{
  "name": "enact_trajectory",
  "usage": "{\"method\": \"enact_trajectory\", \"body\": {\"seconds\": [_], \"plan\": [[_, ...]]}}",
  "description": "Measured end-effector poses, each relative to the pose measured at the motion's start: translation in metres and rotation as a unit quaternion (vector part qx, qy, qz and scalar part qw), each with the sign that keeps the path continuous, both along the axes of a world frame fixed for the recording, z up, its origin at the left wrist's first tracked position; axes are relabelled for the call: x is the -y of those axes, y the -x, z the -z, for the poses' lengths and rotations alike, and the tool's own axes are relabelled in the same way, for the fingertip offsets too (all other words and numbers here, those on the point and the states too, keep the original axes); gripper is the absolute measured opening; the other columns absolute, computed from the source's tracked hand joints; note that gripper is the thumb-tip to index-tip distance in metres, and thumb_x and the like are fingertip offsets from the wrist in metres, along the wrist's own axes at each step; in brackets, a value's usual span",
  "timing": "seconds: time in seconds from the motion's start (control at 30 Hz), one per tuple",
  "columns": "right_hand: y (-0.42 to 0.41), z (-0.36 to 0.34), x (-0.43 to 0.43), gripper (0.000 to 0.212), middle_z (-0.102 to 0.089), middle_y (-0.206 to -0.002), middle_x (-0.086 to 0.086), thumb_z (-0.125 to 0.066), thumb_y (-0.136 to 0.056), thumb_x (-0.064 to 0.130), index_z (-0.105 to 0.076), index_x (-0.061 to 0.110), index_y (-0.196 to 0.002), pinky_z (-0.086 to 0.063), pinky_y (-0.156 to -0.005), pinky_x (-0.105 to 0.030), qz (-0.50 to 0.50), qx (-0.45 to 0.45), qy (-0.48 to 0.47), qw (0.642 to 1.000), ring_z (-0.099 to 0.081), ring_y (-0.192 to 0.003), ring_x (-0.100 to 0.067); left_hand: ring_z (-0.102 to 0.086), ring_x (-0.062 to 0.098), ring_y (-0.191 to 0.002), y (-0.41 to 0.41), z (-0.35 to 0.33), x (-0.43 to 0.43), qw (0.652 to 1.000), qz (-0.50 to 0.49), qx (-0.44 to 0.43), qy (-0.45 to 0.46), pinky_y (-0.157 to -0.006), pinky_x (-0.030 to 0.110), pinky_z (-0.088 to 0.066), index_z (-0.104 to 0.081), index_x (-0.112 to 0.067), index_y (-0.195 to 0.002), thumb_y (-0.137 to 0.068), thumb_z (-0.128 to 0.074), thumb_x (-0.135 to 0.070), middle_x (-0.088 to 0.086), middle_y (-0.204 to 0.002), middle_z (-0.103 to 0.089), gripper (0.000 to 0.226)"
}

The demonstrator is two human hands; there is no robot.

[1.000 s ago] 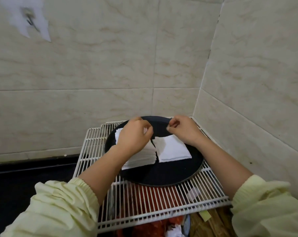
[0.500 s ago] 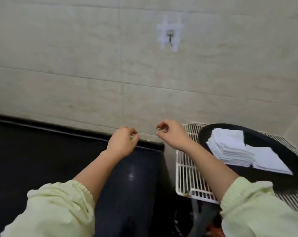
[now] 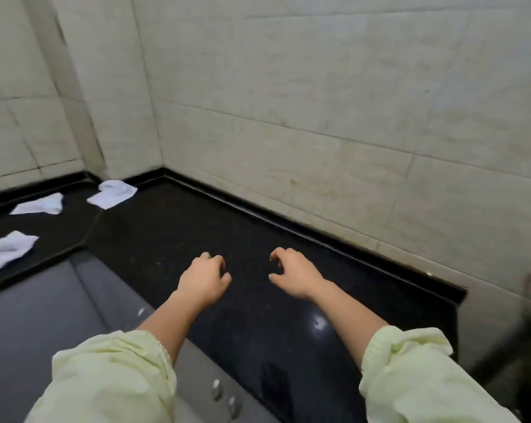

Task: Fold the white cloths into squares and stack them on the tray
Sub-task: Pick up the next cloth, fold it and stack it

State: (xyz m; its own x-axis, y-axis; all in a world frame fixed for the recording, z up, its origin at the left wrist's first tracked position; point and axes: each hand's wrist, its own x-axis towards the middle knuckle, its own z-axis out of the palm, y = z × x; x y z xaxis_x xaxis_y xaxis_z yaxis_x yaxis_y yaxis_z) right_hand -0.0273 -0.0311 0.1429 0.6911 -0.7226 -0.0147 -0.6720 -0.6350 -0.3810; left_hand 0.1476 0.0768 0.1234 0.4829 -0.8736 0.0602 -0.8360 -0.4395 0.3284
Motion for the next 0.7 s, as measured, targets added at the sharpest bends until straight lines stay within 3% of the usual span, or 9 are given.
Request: {"method": "enact_trajectory", "body": {"seconds": [0.3,0.7], "plan": [[-0.186,0.033,-0.010,0.047,-0.045,-0.132,-0.008,-0.057,-0.092,0.034,-0.042,0.019,-0.134,-0.040,-0.098,-0.047,-0.118,-0.084,0.042,0.989,-0.043,-0.123,-0.030,-0.049,0.026,-0.114,-0.149,0.023,-0.025,0.994,-0.100,-0.003,-0.043,-0.094,0.041,-0.047,-0.054,-0.019,-0.125,-0.092,-0.049,-0.037,0.007,-0.121,-0.049,0.038],[-0.425,0.053,0.056,0.050,-0.044,-0.135,-0.008,-0.057,-0.092,0.030,-0.039,0.017,-0.138,-0.035,-0.103,-0.049,-0.182,-0.114,0.043,0.976,-0.039,-0.127,-0.030,-0.046,0.027,-0.119,-0.364,0.037,0.027,0.985,-0.154,-0.003,-0.084,-0.093,0.040,-0.046,-0.049,-0.018,-0.131,-0.093,-0.049,-0.037,0.008,-0.126,-0.047,0.042]]}}
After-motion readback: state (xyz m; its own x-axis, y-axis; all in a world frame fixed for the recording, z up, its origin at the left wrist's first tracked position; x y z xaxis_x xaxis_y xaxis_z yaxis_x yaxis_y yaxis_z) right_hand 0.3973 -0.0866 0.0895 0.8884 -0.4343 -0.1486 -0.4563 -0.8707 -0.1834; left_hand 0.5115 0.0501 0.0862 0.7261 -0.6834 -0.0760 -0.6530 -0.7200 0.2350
